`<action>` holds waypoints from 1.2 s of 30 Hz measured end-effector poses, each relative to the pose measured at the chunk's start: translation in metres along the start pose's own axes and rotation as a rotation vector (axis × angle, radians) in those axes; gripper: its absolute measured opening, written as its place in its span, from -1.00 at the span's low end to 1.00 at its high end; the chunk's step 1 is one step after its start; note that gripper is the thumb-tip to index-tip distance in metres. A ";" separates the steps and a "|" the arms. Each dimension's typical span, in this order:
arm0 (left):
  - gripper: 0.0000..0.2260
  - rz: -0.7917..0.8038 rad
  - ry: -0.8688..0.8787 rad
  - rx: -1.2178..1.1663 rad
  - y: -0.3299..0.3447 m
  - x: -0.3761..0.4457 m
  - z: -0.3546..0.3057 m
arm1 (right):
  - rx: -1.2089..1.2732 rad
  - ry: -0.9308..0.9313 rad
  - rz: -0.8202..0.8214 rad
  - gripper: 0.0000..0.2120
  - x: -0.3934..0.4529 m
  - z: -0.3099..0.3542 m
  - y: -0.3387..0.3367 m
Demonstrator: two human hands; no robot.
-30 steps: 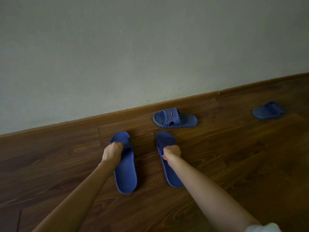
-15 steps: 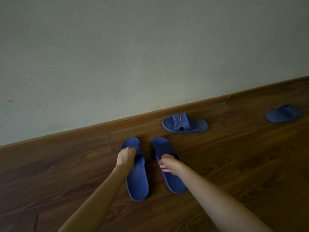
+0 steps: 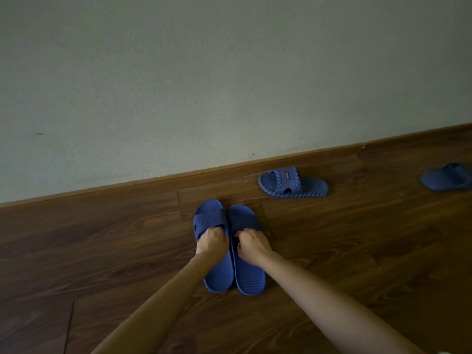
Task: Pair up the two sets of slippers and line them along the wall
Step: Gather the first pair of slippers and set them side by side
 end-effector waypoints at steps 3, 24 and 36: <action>-0.79 0.122 -0.312 -0.409 0.023 -0.005 0.024 | 0.099 0.136 -0.002 -0.75 -0.003 -0.007 -0.002; -0.65 -0.051 -0.398 -0.431 0.032 0.001 0.014 | 0.038 0.050 0.097 -0.53 0.019 0.006 -0.008; -0.71 -0.068 -0.306 -0.176 0.029 0.023 0.021 | 0.034 0.210 0.089 -0.63 0.017 -0.053 0.003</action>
Point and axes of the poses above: each hand's wrist, its own x-axis towards the middle knuckle, its own y-axis out of the palm, z = x × y, the point moved 10 cm from there along x, towards the middle knuckle, and after that the axes turned 15 degrees about -z, right-handed, at the moved point
